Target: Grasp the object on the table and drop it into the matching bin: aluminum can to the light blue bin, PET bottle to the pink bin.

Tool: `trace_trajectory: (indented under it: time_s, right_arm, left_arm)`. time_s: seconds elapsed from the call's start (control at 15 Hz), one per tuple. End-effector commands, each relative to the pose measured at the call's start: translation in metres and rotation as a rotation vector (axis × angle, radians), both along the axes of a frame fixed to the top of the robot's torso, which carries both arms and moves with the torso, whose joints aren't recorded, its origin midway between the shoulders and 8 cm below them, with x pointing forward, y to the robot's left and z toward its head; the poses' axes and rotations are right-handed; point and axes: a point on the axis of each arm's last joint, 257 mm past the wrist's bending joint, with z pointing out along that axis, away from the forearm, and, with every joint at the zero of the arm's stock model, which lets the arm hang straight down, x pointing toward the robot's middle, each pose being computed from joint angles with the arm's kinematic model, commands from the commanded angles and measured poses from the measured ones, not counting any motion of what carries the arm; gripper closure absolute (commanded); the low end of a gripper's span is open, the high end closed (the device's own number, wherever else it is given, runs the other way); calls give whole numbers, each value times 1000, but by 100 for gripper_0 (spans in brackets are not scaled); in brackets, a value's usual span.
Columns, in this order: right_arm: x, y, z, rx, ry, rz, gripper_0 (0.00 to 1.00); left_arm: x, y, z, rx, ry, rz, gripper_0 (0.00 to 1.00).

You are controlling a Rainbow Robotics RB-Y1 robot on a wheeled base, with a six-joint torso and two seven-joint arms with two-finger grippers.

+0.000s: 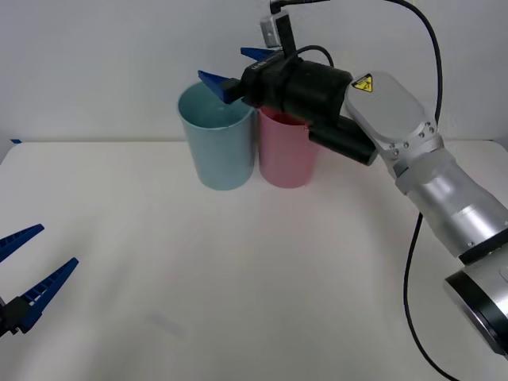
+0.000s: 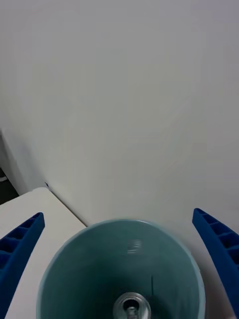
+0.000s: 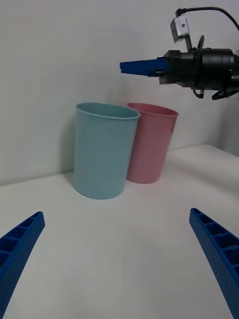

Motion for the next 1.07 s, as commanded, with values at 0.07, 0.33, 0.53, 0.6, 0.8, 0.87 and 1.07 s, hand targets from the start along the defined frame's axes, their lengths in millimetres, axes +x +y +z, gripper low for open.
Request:
trace_trajectory:
  time_s: [0.07, 0.33, 0.53, 0.6, 0.8, 0.87, 1.07]
  right_arm:
    - [-19, -12, -1, 9, -24, 17, 0]
    - [-47, -32, -7, 21, -41, 36, 0]
    - [-71, -56, -19, 24, -45, 32, 0]
    - [-78, -65, -21, 21, -51, 27, 0]
    - [-103, -94, -34, 18, -52, 5, 0]
    - [-110, -104, -38, 23, -50, -9, 0]
    - [-126, -137, -48, 32, -48, -64, 0]
  left_arm:
    - [0, 0, 0, 0, 0, 0, 0]
    - [0, 0, 0, 0, 0, 0, 0]
    - [0, 0, 0, 0, 0, 0, 0]
    - [0, 0, 0, 0, 0, 0, 0]
    - [0, 0, 0, 0, 0, 0, 0]
    - [0, 0, 0, 0, 0, 0, 0]
    - [0, 0, 0, 0, 0, 0, 0]
